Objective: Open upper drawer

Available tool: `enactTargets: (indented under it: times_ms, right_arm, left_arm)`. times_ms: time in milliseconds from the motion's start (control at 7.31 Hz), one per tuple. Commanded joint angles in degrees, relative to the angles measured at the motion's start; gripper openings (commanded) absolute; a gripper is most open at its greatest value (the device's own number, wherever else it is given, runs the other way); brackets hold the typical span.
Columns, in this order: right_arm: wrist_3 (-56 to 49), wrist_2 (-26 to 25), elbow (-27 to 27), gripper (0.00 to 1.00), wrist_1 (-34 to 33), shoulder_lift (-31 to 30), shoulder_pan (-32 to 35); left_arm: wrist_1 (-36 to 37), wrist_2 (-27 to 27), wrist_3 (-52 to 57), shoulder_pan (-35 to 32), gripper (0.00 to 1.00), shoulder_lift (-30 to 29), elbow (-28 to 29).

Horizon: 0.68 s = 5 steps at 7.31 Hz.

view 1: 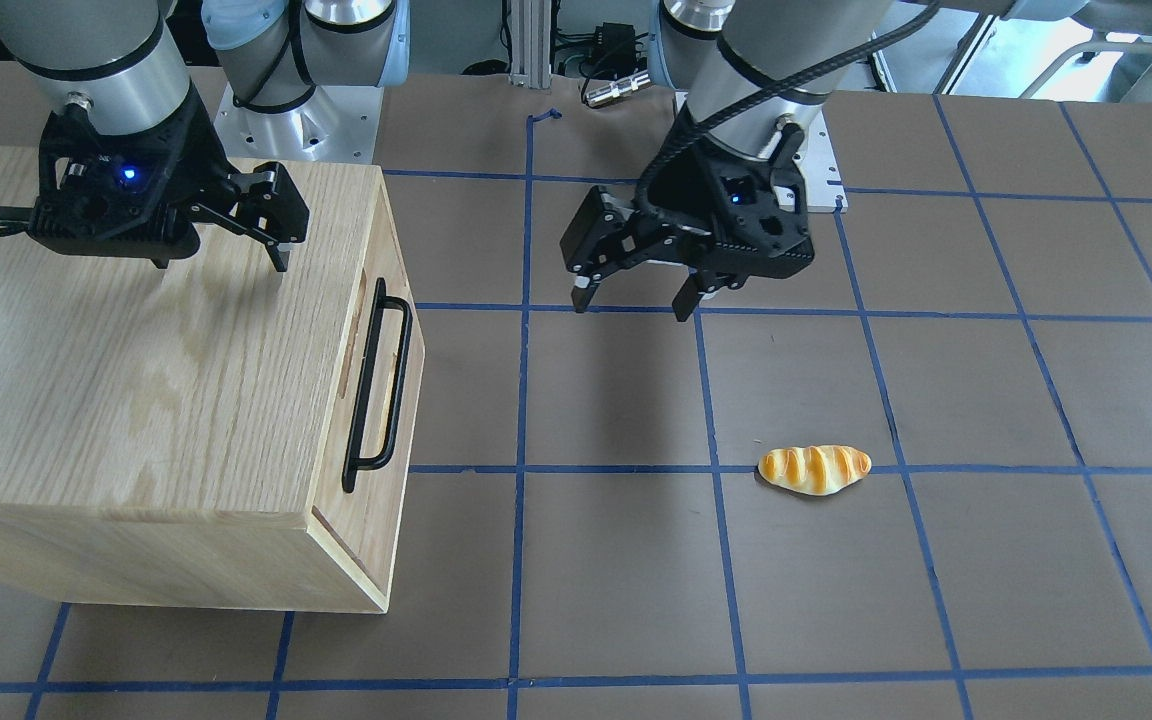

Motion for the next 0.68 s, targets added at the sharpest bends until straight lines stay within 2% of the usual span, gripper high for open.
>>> enactTargets:
  times_ms: [0,547]
  right_arm:
    - [0.1,0.0,0.0,1.00,0.0,0.0,0.0]
    - [0.0,0.0,0.0,1.00,0.0,0.0,0.0]
  left_arm:
    - [3.8,-0.4,-0.9,-3.5,1.00,-3.2,0.4]
    - [4.4,-0.3,-11.4,-7.1,1.00,-6.6,1.8]
